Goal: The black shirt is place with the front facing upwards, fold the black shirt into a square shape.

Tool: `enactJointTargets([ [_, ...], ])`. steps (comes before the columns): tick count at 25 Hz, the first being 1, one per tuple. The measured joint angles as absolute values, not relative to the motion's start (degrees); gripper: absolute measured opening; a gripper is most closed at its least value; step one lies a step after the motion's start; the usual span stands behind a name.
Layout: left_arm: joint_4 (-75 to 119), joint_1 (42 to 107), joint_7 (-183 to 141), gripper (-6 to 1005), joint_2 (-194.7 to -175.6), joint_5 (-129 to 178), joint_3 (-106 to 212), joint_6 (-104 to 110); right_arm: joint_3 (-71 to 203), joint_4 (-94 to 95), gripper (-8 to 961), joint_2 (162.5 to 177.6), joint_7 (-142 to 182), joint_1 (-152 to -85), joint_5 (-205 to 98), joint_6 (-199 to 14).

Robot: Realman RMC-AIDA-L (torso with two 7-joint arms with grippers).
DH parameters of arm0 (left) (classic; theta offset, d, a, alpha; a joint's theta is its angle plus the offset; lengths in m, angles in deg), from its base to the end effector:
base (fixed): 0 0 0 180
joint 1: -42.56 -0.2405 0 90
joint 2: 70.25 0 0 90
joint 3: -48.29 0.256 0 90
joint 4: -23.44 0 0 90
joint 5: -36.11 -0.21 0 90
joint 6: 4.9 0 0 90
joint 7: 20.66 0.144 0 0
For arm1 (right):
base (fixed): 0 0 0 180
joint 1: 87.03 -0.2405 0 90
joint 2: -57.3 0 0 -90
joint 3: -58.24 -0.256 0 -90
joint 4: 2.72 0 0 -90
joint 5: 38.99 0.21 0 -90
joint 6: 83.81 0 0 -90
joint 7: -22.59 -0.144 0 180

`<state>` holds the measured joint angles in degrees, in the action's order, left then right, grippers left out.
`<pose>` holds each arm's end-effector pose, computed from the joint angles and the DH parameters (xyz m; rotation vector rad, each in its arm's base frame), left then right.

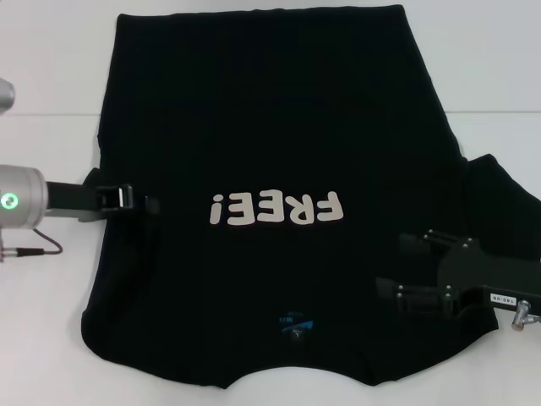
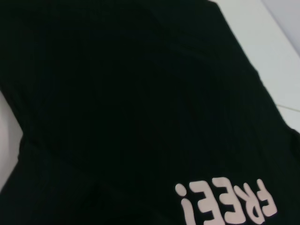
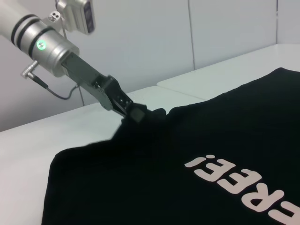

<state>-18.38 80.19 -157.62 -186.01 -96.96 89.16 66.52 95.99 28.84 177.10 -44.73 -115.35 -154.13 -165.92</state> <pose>-0.2804 0.3949 0.0295 -2.1569 -1.6332 -0.3614 0.2901 0.3201 -0.0213 -2.6514 0.5554 0.6107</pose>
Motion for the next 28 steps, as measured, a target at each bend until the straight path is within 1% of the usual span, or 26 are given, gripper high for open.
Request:
enactJointTargets([
  [5,-13.2,80.7,-157.7,89,-185.57,-93.9,88.1,66.2,96.0,28.5,916,177.05,-44.7,-115.4,-154.1,-165.9],
  [8,-10.8,79.9,-157.3,136,-185.41,-89.2,86.2,67.7,96.0,28.5,915,177.02,-44.7,-115.4,-154.1,-165.8],
  [11,-8.5,78.5,-157.3,253,-184.74,-85.9,83.2,69.0,96.0,28.5,915,177.01,-44.7,-115.4,-154.1,-165.8],
  [14,-5.5,76.8,-158.0,370,-183.05,-85.2,80.5,69.2,96.0,28.5,915,177.0,-44.7,-115.4,-154.1,-165.8],
  [17,-2.7,75.0,-158.8,512,-181.39,-85.2,78.7,68.8,96.0,28.5,915,177.0,-44.7,-115.4,-154.1,-165.6],
  [18,-2.2,74.5,-158.9,560,-181.14,-85.3,78.3,68.7,96.0,28.5,915,177.0,-44.7,-115.4,-154.1,-165.5],
  [19,-1.9,73.9,-159.2,607,-181.01,-85.3,77.7,68.4,96.0,28.4,915,177.0,-44.7,-115.4,-154.1,-165.4],
  [22,-1.7,72.4,-159.8,690,-181.27,-85.3,76.3,67.2,96.0,28.4,915,177.0,-44.7,-115.4,-154.1,-165.4],
  [25,-1.1,72.3,-160.0,773,-181.69,-85.4,75.9,65.9,96.0,28.4,915,177.0,-44.7,-115.6,-154.1,-165.4],
  [28,0.3,72.9,-160.0,774,-181.74,-85.5,76.0,65.6,96.0,28.4,916,177.0,-44.7,-115.7,-154.1,-165.4],
])
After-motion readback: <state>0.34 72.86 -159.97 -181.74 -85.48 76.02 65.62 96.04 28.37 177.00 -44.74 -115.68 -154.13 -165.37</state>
